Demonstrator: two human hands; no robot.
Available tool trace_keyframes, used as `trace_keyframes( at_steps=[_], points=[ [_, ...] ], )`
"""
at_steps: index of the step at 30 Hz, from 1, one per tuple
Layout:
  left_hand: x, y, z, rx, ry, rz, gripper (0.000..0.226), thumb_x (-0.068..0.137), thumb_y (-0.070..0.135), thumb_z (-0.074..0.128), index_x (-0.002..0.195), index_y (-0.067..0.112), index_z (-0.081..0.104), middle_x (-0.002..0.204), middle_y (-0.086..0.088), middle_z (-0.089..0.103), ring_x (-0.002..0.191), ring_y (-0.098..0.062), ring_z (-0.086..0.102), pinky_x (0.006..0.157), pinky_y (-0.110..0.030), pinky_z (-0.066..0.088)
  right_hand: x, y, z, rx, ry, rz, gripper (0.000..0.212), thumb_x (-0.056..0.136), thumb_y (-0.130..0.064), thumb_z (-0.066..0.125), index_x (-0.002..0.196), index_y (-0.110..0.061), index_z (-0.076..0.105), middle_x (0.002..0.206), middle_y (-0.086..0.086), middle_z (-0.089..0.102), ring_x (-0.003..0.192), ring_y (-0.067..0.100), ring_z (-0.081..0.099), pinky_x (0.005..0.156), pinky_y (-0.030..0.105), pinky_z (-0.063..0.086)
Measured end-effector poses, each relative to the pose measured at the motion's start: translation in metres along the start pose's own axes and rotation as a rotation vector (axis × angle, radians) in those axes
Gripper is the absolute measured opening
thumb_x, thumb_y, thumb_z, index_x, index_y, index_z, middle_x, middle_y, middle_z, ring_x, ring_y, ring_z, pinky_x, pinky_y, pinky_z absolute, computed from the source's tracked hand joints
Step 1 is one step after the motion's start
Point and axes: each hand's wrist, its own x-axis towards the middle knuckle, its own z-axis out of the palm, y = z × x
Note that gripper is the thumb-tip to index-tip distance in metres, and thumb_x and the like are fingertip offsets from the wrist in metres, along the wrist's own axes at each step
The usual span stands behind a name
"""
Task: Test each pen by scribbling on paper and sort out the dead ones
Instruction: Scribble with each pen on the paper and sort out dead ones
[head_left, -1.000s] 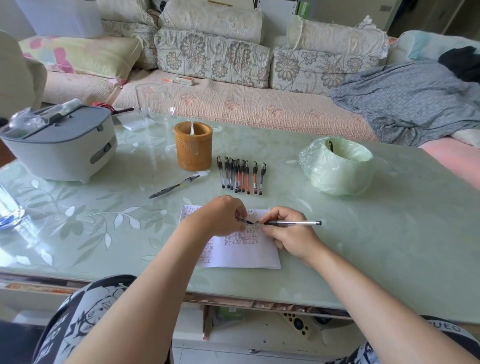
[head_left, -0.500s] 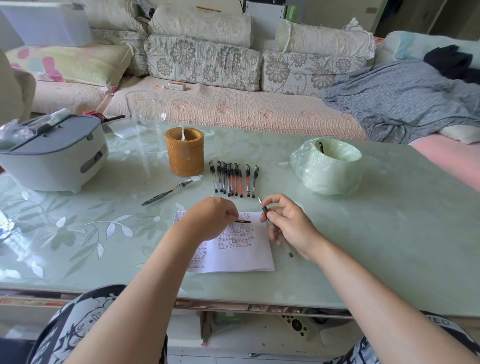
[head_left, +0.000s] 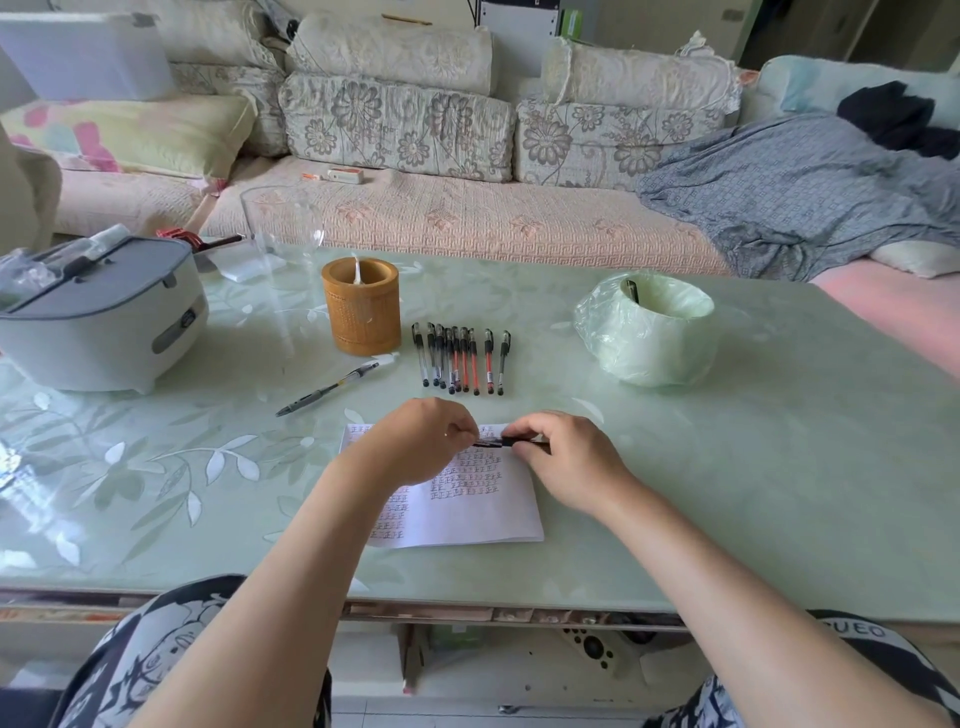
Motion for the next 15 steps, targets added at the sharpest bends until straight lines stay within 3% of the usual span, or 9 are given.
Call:
trace_keyframes(
  at_steps=[5, 7, 10, 12, 15],
  points=[
    [-0.001, 0.010, 0.002, -0.105, -0.063, -0.039, 0.018, 0.092, 0.026, 0.059, 0.081, 0.022, 0.072, 0.078, -0.003, 0.071, 0.053, -0.013, 0.050, 0.050, -0.021, 0.041, -0.004, -0.005, 0.000, -0.180, -0.018, -0.158, 0.026, 0.087, -0.026, 0.050, 0.107, -0.028, 0.067, 0.106, -0.010, 0.067, 0.103, 0.016, 0.059, 0.082, 0.030, 0.046],
    [-0.001, 0.013, 0.001, -0.178, -0.088, -0.056, 0.020, 0.088, 0.033, 0.064, 0.074, 0.022, 0.074, 0.077, -0.006, 0.073, 0.057, -0.016, 0.053, 0.054, -0.026, 0.043, -0.007, -0.009, -0.002, -0.330, -0.018, -0.223, 0.027, 0.082, -0.043, 0.045, 0.095, -0.026, 0.062, 0.092, -0.009, 0.064, 0.094, 0.019, 0.058, 0.070, 0.029, 0.037],
    [-0.006, 0.020, 0.000, -0.261, -0.104, -0.056, 0.019, 0.085, 0.037, 0.069, 0.072, 0.025, 0.076, 0.071, 0.001, 0.073, 0.065, -0.014, 0.064, 0.060, -0.030, 0.050, -0.011, -0.013, -0.002, -0.437, 0.042, -0.241, 0.050, 0.074, -0.074, 0.040, 0.068, -0.025, 0.045, 0.067, -0.009, 0.052, 0.070, 0.017, 0.051, 0.063, 0.030, 0.031],
    [-0.007, 0.025, 0.002, -0.293, -0.122, -0.067, 0.019, 0.083, 0.037, 0.071, 0.072, 0.023, 0.078, 0.066, 0.007, 0.072, 0.062, -0.012, 0.061, 0.058, -0.027, 0.048, -0.011, -0.012, 0.000, -0.487, 0.103, -0.235, 0.061, 0.068, -0.082, 0.038, 0.056, -0.022, 0.035, 0.056, -0.007, 0.045, 0.061, 0.018, 0.045, 0.058, 0.030, 0.031],
    [-0.010, 0.029, 0.006, -0.312, -0.140, -0.096, 0.023, 0.078, 0.039, 0.074, 0.072, 0.017, 0.077, 0.059, 0.003, 0.062, 0.057, -0.013, 0.048, 0.052, -0.023, 0.039, -0.010, -0.011, 0.002, -0.554, 0.125, -0.248, 0.066, 0.066, -0.080, 0.032, 0.052, -0.016, 0.035, 0.051, 0.000, 0.053, 0.056, 0.024, 0.049, 0.053, 0.028, 0.030]
  ],
)
